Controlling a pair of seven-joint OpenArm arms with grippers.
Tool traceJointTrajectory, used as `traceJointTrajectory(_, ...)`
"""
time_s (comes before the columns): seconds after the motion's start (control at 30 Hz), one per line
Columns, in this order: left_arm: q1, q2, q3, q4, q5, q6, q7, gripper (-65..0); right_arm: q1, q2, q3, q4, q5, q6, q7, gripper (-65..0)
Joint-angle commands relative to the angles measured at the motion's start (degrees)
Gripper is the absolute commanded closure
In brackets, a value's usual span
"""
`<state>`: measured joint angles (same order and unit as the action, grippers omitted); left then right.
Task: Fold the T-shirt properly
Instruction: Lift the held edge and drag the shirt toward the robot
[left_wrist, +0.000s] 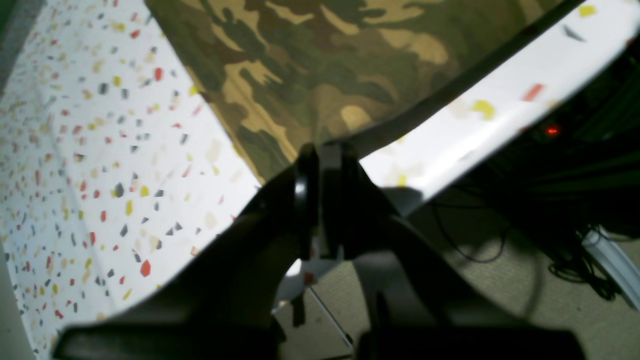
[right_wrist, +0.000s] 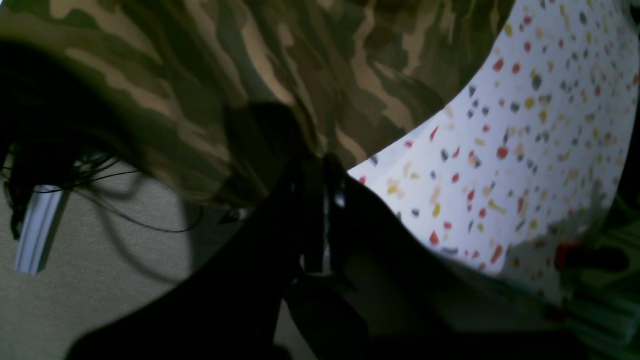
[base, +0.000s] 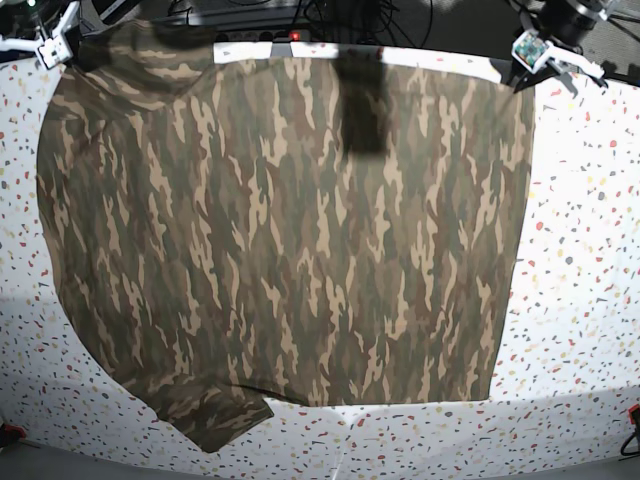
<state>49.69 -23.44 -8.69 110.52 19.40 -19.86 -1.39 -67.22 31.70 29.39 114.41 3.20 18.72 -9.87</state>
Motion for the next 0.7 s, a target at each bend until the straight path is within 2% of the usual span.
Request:
traceJointTrajectory(0.0,1.2,-0.4,-0.4,1.6,-0.4,0.6,-1.3,0.0,-1.4,0.0,0.9,1.1,0.0,-0.4,0.9,0.0)
traceJointTrajectory(0.13,3.6,-0.4,-1.7,3.1,-0.4,0.6,-1.2,0.0,-3.4,-2.0,1.0,2.3,0.0,2.4,0.9,0.0)
traceJointTrajectory(0.3,6.1,-0.4,-4.8,3.8,-0.4,0.6,-1.3,0.0,-4.8,-4.6,1.0,3.0,0.0,2.5,0.9,0.0)
traceJointTrajectory(0.47,7.0,-0.4,-5.2,3.8,-0.4,0.6,-2.6,0.0,-5.5,-4.6,1.0,3.0,0.0,2.5,0.9,0.0)
traceJointTrajectory(0.57,6.2,-0.4,-5.2,3.9,-0.5,0.6,-6.2,0.0,-4.1,-4.1,1.0,3.0,0.0,2.3,2.8,0.0)
traceJointTrajectory(0.67,3.9,-0.4,-5.2,3.9,-3.5,0.6,-5.9,0.0,-0.4,-2.7,1.0,3.0,0.0,2.4,2.8,0.0)
